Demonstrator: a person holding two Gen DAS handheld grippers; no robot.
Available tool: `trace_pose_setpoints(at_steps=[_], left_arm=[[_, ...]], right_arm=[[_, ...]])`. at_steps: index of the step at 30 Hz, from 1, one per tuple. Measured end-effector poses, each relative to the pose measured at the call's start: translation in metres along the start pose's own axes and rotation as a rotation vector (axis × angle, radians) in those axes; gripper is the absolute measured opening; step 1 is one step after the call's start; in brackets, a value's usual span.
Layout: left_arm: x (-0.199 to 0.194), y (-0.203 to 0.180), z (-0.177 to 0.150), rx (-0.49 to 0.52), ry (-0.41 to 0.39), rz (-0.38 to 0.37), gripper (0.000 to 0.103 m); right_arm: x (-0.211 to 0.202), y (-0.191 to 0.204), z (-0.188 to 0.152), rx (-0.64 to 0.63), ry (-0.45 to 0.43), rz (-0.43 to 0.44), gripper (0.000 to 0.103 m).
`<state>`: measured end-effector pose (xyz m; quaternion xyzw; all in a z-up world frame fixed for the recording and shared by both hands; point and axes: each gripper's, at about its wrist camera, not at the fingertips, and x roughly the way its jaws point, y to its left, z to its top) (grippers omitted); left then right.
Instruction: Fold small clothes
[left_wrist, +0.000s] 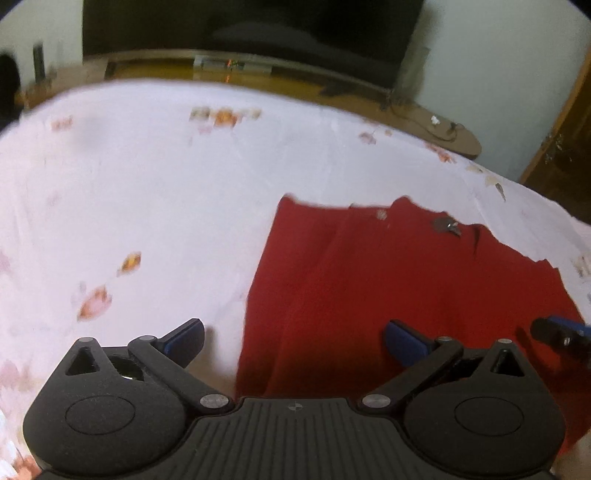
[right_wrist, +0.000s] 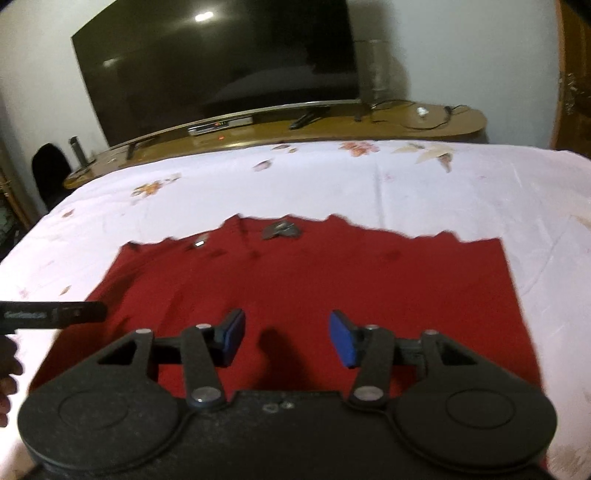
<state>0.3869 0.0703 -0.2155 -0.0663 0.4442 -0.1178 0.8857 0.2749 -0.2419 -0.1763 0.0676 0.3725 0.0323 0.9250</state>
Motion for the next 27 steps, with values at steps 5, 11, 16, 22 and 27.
trace_pose_setpoints(at_steps=[5, 11, 16, 22, 27], left_arm=[[0.008, 0.026, -0.008, -0.081, 0.019, -0.116, 0.102], [0.009, 0.036, -0.011, -0.126, 0.016, -0.207, 0.077], [0.015, 0.05, -0.014, -0.235, 0.07, -0.299, 0.041], [0.024, 0.05, -0.015, -0.221, 0.065, -0.336, 0.043], [0.025, 0.046, -0.014, -0.255, 0.063, -0.342, 0.03]], right_arm=[[-0.003, 0.008, -0.008, 0.002, 0.021, 0.024, 0.052], [-0.005, 0.013, -0.015, 0.017, 0.022, 0.018, 0.052], [-0.002, 0.015, -0.017, 0.027, 0.025, 0.011, 0.052], [-0.001, 0.017, -0.018, 0.042, 0.025, 0.026, 0.052], [0.005, 0.021, -0.019, 0.046, 0.032, 0.025, 0.052]])
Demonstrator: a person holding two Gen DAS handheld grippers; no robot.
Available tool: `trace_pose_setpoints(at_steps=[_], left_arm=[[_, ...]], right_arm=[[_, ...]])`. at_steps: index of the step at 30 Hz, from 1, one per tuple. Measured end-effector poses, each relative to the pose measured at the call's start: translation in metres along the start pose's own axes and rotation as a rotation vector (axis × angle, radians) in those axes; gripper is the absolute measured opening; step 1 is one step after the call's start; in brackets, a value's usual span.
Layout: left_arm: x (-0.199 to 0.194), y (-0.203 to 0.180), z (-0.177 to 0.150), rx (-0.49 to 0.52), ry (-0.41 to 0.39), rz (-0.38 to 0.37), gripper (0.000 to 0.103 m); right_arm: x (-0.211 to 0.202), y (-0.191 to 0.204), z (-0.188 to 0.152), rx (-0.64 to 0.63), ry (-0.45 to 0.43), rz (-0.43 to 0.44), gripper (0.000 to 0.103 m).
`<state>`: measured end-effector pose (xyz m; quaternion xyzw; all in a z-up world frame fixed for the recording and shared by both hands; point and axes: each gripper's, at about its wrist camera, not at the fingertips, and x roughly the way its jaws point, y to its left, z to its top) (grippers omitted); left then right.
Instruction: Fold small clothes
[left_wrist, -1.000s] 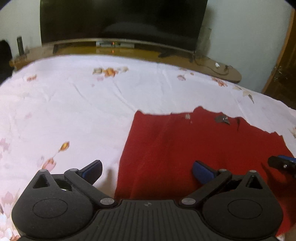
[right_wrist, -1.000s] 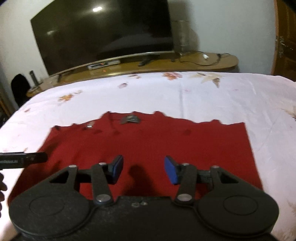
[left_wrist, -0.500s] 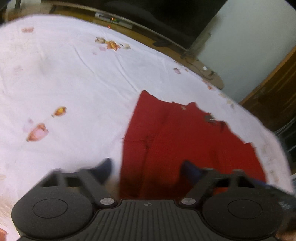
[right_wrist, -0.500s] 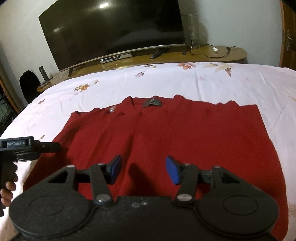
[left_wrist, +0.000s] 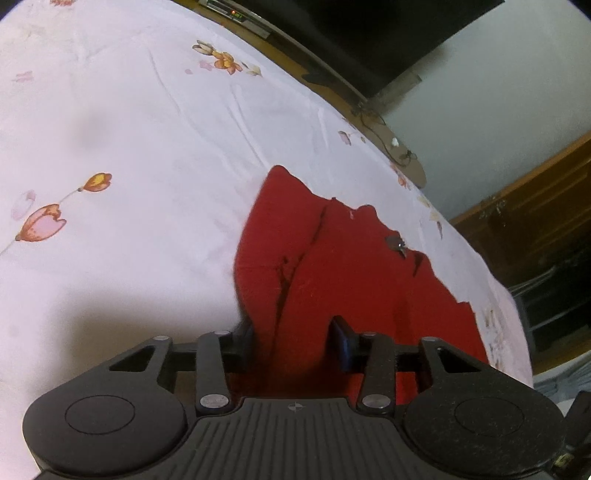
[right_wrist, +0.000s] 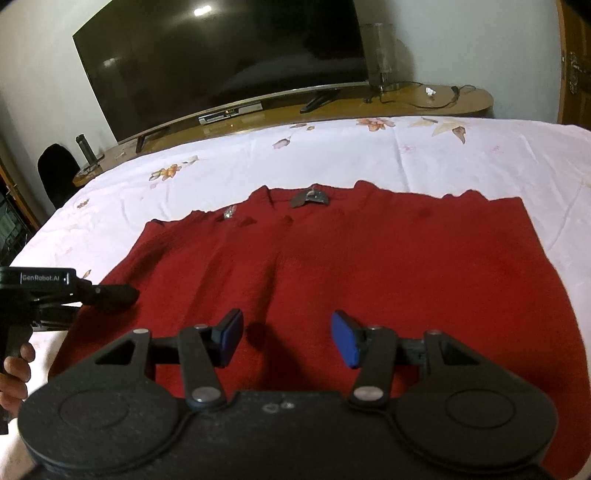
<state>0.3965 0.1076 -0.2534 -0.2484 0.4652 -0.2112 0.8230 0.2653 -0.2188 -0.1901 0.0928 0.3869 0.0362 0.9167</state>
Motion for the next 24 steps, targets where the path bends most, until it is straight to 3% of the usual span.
trace_pose_setpoints(at_steps=[6, 12, 17, 19, 22, 24], left_arm=[[-0.015, -0.019, 0.0, 0.006, -0.056, -0.055, 0.021], [-0.016, -0.101, 0.003, 0.137, -0.057, -0.192, 0.02], [0.029, -0.176, -0.015, 0.19, 0.002, -0.26, 0.015], [0.054, -0.199, -0.028, 0.21, 0.032, -0.258, 0.015], [0.091, -0.222, -0.052, 0.19, 0.137, -0.235, 0.015], [0.099, -0.23, -0.06, 0.185, 0.161, -0.204, 0.015]], right_arm=[[0.0, 0.003, 0.001, -0.009, -0.004, 0.005, 0.052], [-0.008, -0.018, 0.003, 0.056, -0.017, 0.023, 0.052], [-0.033, -0.053, 0.004, 0.119, -0.056, 0.021, 0.052], [-0.044, -0.072, 0.0, 0.141, -0.068, -0.002, 0.053], [-0.055, -0.101, -0.008, 0.177, -0.048, -0.014, 0.053], [-0.061, -0.117, -0.015, 0.209, -0.036, -0.019, 0.053]])
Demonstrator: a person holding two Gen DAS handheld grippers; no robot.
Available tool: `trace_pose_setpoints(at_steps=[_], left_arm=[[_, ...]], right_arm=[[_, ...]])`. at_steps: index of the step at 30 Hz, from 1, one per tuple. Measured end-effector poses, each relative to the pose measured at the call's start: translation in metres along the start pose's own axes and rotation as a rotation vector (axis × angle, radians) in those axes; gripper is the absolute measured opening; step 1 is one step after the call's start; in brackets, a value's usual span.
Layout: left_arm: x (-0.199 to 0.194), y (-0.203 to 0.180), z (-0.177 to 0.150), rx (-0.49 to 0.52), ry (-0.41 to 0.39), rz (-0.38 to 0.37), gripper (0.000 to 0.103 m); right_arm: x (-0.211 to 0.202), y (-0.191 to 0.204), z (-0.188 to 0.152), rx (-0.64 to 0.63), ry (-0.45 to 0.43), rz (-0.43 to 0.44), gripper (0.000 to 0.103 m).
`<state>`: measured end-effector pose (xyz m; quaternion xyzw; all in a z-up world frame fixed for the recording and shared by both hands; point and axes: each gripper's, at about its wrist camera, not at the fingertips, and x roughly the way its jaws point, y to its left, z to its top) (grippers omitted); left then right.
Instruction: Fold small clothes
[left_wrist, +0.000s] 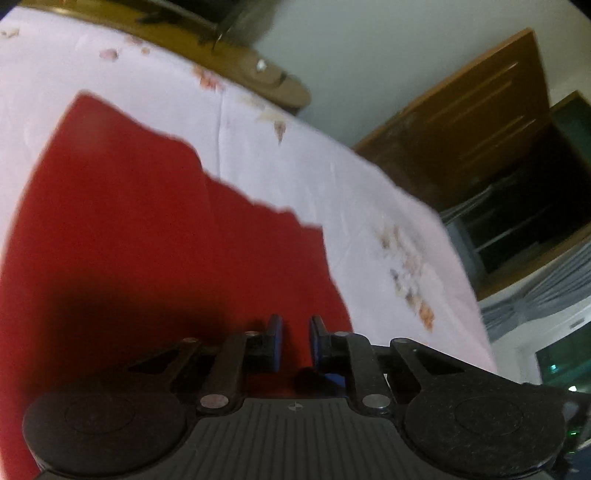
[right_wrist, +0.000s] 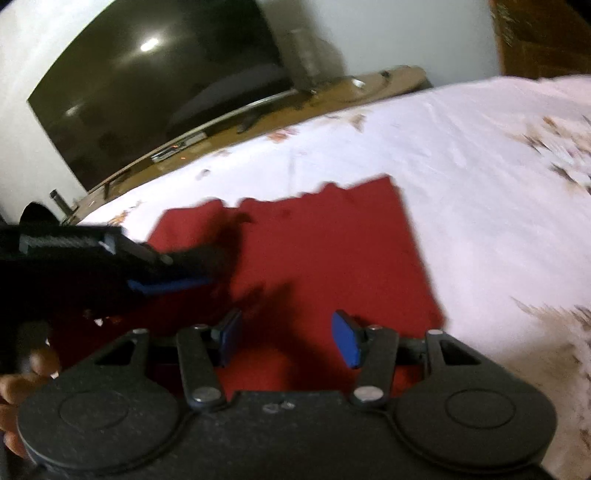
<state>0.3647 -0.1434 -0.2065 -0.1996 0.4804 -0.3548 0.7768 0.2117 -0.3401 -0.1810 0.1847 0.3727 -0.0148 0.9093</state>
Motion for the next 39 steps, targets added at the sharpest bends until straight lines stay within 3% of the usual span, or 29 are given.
trace_pose_setpoints(at_steps=[6, 8, 11, 14, 19, 23, 24, 27, 31, 39], left_arm=[[-0.053, -0.025, 0.0, 0.032, -0.098, -0.022, 0.015], [-0.077, -0.024, 0.006, 0.043, -0.15, 0.019, 0.015], [-0.102, -0.01, 0.012, 0.054, -0.197, 0.133, 0.015], [-0.117, 0.01, 0.007, 0.05, -0.235, 0.258, 0.015], [-0.116, 0.024, -0.022, 0.079, -0.21, 0.328, 0.015], [-0.098, 0.026, -0.046, 0.11, -0.152, 0.339, 0.015], [-0.09, 0.024, -0.05, 0.105, -0.145, 0.333, 0.015], [-0.086, 0.027, -0.053, 0.095, -0.146, 0.328, 0.015], [-0.097, 0.028, -0.056, 0.09, -0.169, 0.317, 0.015], [-0.111, 0.016, -0.044, 0.119, -0.236, 0.312, 0.016]], right_arm=[[-0.012, -0.021, 0.003, 0.037, -0.01, 0.039, 0.055], [-0.011, -0.016, 0.009, 0.039, -0.014, 0.069, 0.056], [-0.008, -0.005, 0.015, 0.037, -0.011, 0.124, 0.065], [-0.002, 0.008, 0.02, 0.039, 0.004, 0.187, 0.068], [0.026, 0.022, 0.03, 0.109, 0.078, 0.278, 0.069], [0.053, 0.029, 0.037, 0.147, 0.129, 0.274, 0.072], [0.06, 0.031, 0.037, 0.151, 0.15, 0.285, 0.071], [0.07, 0.038, 0.034, 0.138, 0.171, 0.288, 0.039], [0.064, 0.048, 0.031, 0.075, 0.148, 0.282, 0.018], [0.012, 0.078, 0.04, -0.127, -0.046, 0.283, 0.014]])
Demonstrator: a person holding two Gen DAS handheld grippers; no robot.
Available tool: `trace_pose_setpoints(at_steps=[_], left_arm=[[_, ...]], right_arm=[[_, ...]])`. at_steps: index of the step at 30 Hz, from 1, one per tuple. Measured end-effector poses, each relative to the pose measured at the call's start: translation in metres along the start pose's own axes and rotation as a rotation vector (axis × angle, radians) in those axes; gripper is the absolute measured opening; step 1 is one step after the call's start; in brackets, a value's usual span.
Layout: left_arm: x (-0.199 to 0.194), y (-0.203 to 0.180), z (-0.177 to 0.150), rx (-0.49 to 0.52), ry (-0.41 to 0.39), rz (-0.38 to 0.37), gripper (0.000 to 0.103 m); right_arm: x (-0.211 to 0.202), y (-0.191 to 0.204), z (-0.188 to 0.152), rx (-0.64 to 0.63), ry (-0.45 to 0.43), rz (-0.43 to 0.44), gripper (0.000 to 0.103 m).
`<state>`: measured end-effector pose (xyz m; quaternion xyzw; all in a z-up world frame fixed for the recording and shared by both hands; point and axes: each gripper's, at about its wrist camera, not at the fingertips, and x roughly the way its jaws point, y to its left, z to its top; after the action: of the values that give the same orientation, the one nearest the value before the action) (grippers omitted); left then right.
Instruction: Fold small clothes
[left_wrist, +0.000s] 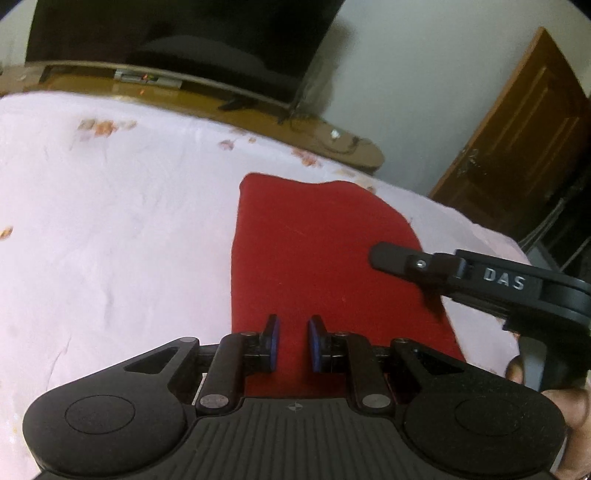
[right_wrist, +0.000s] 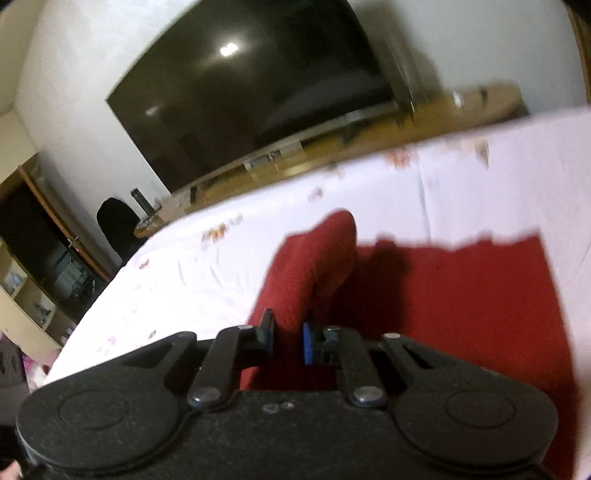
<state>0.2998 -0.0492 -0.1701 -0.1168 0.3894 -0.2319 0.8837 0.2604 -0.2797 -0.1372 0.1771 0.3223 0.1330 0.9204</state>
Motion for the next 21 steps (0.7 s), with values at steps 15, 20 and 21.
trace_pose_setpoints(at_steps=[15, 20, 21], left_arm=[[0.046, -0.066, -0.001, 0.089, 0.048, -0.092, 0.016], [0.059, -0.073, -0.006, 0.121, 0.099, -0.06, 0.015], [0.06, -0.072, -0.007, 0.119, 0.102, -0.061, 0.015]], right_arm=[[-0.063, -0.097, 0.005, 0.005, -0.055, -0.259, 0.014], [-0.047, -0.114, -0.021, 0.019, 0.02, -0.314, 0.024], [-0.042, -0.118, -0.024, 0.022, 0.059, -0.316, 0.025]])
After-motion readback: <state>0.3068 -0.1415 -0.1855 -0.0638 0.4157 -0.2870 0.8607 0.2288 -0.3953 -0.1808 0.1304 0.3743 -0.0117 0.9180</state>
